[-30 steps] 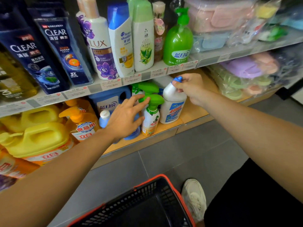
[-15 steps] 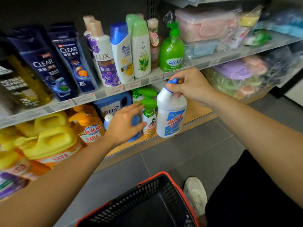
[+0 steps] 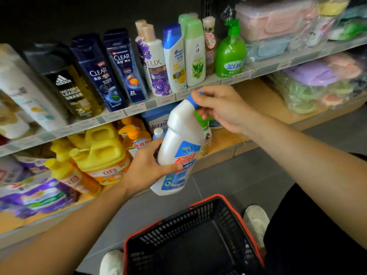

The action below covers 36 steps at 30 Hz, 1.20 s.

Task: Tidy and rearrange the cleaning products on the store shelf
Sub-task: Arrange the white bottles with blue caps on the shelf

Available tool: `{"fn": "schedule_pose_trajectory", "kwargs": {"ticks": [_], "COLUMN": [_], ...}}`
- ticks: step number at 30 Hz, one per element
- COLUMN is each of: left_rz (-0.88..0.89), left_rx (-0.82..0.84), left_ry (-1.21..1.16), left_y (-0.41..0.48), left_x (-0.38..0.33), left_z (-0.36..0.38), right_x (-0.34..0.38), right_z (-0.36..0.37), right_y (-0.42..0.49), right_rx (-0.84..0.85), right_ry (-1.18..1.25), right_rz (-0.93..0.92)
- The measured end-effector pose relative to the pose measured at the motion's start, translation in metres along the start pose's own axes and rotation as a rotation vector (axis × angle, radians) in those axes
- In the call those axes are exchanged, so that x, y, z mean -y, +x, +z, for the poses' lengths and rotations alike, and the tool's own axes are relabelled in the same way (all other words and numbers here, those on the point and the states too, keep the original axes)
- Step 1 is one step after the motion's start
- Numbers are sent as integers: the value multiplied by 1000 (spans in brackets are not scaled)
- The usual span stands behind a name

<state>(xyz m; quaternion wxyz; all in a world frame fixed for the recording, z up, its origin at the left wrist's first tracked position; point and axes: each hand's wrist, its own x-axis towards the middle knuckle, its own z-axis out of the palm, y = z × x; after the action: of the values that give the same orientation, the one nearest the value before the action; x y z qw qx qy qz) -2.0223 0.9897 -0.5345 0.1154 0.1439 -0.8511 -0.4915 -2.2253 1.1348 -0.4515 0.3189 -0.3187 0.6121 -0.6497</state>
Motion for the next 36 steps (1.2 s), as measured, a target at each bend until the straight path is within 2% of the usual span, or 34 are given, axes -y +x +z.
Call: {"fn": "schedule_pose_trajectory", "kwargs": {"ticks": [4, 9, 13, 16, 20, 24, 28, 36], "left_rz": [-75, -140, -175, -176, -171, -143, -133, -197], "left_rx": [-3, 124, 268, 313, 285, 184, 107, 164], "left_ry": [84, -29, -169, -215, -202, -81, 29, -208], "left_y": [-15, -31, -36, -38, -38, -37, -38, -36], "left_x": [13, 29, 36, 38, 37, 36, 34, 27], "left_z": [-8, -24, -37, -36, -31, -25, -22, -21], "right_x": [-17, -33, -43, -44, -47, -50, -55, -53], "right_z": [1, 8, 18, 20, 20, 20, 17, 16], "right_y": [3, 1, -5, -6, -5, -3, 0, -6], "right_rx": [190, 339, 325, 308, 256, 177, 156, 170], "right_ry": [-209, -319, -362, -360, -282, -97, -39, -69], "right_rz": [8, -149, -215, -236, -200, -81, 61, -86]}}
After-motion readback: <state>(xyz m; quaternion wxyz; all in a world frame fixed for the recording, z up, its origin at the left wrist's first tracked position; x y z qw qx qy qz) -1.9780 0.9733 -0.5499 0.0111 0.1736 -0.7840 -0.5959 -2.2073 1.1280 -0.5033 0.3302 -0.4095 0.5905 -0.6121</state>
